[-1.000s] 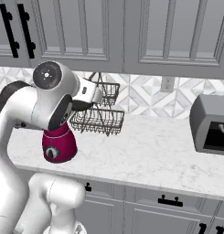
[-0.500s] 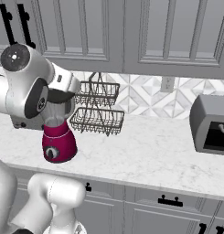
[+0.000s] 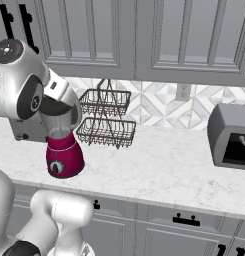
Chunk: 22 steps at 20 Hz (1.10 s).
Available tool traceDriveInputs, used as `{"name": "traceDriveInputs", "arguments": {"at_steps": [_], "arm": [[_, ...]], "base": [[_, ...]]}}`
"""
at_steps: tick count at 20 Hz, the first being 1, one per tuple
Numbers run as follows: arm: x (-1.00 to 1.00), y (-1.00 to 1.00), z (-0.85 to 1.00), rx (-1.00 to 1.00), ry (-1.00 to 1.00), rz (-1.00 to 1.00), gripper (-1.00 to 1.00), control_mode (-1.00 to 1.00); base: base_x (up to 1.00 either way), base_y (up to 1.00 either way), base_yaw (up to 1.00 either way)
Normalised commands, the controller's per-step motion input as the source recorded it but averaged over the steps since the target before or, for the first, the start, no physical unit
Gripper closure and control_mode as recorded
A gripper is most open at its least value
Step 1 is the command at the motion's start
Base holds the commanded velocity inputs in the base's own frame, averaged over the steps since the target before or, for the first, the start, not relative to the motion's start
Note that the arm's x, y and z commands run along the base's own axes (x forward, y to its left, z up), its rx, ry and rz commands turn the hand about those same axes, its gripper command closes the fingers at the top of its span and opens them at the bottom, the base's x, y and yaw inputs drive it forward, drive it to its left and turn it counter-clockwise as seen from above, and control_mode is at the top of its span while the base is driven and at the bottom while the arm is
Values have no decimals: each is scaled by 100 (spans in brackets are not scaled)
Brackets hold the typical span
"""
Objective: Close the lid blender by securely placing the lid on top.
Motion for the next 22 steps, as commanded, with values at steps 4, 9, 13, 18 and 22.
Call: {"name": "traceDriveInputs", "arguments": {"at_steps": [4,9,13,18,22], "arm": [[1,36,2,7,16,-5,100,-100],[15,47,0,0,9,-1,100,-100],[26,38,0,-1,0,0,100,-100],[31,23,0,0,0,0,100,-100],[28,20,0,0,0,0,100,-100]], "base": [[0,0,0],[0,0,0],[0,0,0],[0,0,0],[0,0,0]]}}
